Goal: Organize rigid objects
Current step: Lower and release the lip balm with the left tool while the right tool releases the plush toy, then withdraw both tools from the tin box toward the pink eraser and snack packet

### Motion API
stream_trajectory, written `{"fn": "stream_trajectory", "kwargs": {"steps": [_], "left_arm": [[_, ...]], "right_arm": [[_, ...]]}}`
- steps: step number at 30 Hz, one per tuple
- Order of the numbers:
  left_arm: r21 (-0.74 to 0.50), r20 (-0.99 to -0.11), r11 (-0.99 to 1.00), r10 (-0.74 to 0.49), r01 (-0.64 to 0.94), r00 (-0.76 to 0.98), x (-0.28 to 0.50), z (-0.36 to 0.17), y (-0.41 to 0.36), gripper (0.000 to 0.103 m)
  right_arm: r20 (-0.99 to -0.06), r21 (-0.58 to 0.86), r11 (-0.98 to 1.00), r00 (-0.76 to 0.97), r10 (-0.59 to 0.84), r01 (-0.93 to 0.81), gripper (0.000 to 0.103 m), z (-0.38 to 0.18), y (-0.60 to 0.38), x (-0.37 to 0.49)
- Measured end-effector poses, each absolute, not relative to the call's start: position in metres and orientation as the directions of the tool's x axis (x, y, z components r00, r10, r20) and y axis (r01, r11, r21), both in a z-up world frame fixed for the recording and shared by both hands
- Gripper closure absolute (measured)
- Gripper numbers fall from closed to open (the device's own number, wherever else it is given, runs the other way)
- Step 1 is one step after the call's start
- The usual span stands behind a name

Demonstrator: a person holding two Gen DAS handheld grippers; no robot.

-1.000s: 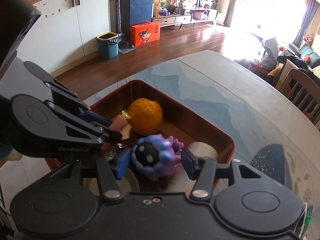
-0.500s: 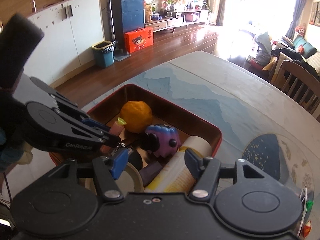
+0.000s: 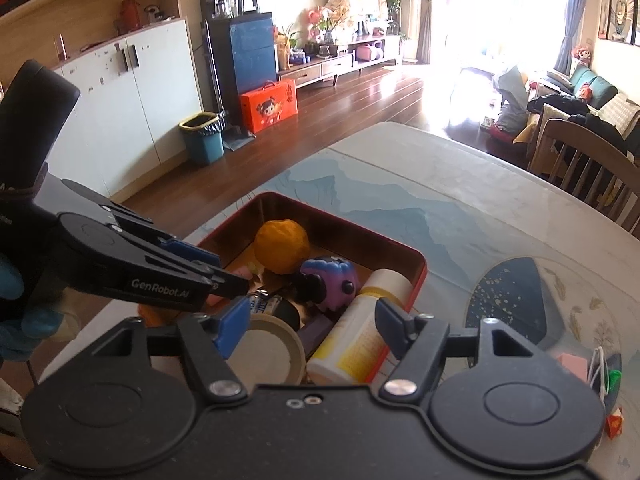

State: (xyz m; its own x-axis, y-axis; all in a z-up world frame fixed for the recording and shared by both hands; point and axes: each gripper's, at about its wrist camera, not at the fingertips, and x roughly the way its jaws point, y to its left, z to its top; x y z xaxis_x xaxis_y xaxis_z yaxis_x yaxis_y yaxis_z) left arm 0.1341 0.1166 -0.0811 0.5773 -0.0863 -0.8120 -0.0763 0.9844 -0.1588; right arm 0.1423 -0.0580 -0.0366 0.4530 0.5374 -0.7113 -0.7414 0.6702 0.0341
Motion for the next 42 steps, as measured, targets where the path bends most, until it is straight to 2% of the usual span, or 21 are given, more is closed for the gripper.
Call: {"fn": "stream_trajectory", "kwargs": {"steps": [2, 3, 15, 21, 23, 33, 42], "left_arm": [[-0.158, -0.798, 0.985, -0.084, -0.073, 0.596, 0.129, -0.074, 0.113, 0.049], [-0.159, -0.788, 0.985, -0.085, -0.069, 0.609, 0.126, -0.069, 0.110, 0.047], [-0.141, -0.733, 0.989, -0.071, -0.048, 0.677, 0.115, -0.039, 0.070, 0.034], [-0.143, -0.711, 0.989, -0.089, -0.020, 0.697, 0.115, -0.032, 0.040, 0.023], [-0.145, -0.702, 0.989, -0.099, -0.006, 0.705, 0.116, -0.029, 0.027, 0.020], [-0.162, -0.700, 0.986, -0.138, 0.033, 0.701, 0.133, -0.033, -0.037, 0.019], [-0.133, -0.715, 0.991, -0.108, 0.017, 0.691, 0.162, -0.041, -0.097, 0.019]], "right_arm": [[-0.703, 0.036, 0.675, 0.461, 0.541, -0.737, 0.031, -0.032, -0.065, 0.138], [-0.699, 0.038, 0.680, 0.466, 0.542, -0.732, 0.030, -0.029, -0.068, 0.136], [-0.645, 0.079, 0.732, 0.525, 0.556, -0.677, 0.012, -0.006, -0.129, 0.120], [-0.627, 0.073, 0.765, 0.567, 0.534, -0.640, 0.000, -0.005, -0.167, 0.119], [-0.623, 0.078, 0.776, 0.577, 0.527, -0.625, 0.000, -0.005, -0.180, 0.120], [-0.636, 0.089, 0.837, 0.615, 0.465, -0.541, 0.000, -0.017, -0.253, 0.134], [-0.664, 0.084, 0.870, 0.624, 0.413, -0.486, 0.000, -0.037, -0.311, 0.159]]}}
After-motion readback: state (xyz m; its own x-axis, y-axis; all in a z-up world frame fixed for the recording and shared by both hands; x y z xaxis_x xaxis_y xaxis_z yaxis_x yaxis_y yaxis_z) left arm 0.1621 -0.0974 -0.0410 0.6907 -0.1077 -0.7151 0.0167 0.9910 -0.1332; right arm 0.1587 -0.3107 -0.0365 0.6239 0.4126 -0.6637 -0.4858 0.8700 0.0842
